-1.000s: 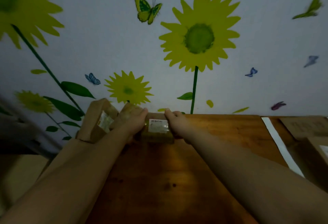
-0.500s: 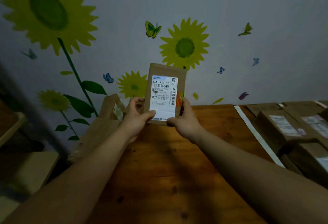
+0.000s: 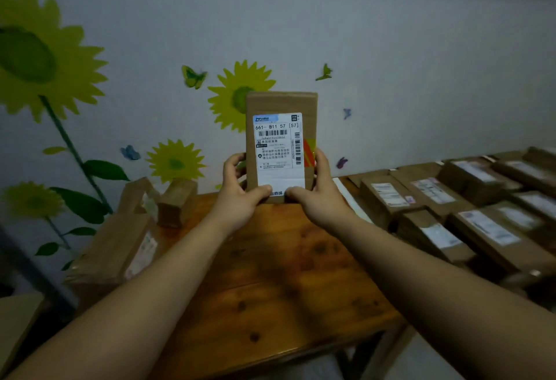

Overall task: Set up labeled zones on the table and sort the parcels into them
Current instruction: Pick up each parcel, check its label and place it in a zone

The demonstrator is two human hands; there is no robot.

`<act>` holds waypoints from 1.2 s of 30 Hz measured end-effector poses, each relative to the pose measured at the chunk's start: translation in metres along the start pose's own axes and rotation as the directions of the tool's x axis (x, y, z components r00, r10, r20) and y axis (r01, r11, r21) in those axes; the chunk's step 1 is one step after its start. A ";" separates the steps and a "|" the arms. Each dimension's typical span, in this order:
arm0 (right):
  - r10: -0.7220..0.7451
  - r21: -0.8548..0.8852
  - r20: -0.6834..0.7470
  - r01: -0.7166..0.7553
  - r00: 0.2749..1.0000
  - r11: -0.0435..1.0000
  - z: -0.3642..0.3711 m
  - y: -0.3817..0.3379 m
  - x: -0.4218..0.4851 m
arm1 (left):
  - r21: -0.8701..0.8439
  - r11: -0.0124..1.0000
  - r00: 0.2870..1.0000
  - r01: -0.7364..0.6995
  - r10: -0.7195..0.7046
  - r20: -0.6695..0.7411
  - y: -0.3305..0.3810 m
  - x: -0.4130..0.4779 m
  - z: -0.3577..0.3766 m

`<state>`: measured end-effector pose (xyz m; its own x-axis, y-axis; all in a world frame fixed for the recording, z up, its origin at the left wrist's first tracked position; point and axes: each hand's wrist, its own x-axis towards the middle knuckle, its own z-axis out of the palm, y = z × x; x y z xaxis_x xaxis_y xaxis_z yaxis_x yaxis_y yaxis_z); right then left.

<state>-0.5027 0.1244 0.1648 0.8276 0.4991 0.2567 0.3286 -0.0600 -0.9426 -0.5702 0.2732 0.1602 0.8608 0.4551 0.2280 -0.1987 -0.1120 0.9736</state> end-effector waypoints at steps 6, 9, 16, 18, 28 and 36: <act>0.064 -0.021 -0.183 -0.069 0.981 0.997 -0.152 0.018 -0.052 | -0.015 1.000 0.982 0.018 -0.015 0.188 0.011 -0.019 0.164; 0.098 -0.063 -0.284 -0.121 0.954 0.991 -0.238 0.032 -0.084 | -0.037 0.997 0.953 0.070 -0.056 0.299 0.012 -0.033 0.256; 0.133 -0.229 -0.527 -0.290 0.839 0.929 -0.417 0.060 -0.156 | -0.014 0.993 0.861 0.120 -0.097 0.499 0.020 -0.073 0.450; 0.139 -0.241 -0.555 -0.318 0.820 0.917 -0.456 0.066 -0.169 | -0.005 0.990 0.836 0.140 -0.115 0.537 0.019 -0.078 0.491; 0.147 -0.192 -0.620 -0.330 0.771 0.924 -0.587 0.126 -0.158 | 0.129 0.986 0.765 0.106 -0.164 0.623 -0.008 -0.041 0.636; 0.177 -0.466 -0.484 -0.423 0.857 0.777 -0.696 0.175 -0.095 | 0.121 0.981 0.729 0.152 -0.194 0.656 -0.030 0.040 0.754</act>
<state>-0.2076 -0.5351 0.1240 0.9876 -0.0011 0.1567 0.1169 -0.6608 -0.7414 -0.1761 -0.3710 0.1355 0.9738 -0.2259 -0.0266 -0.0073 -0.1478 0.9890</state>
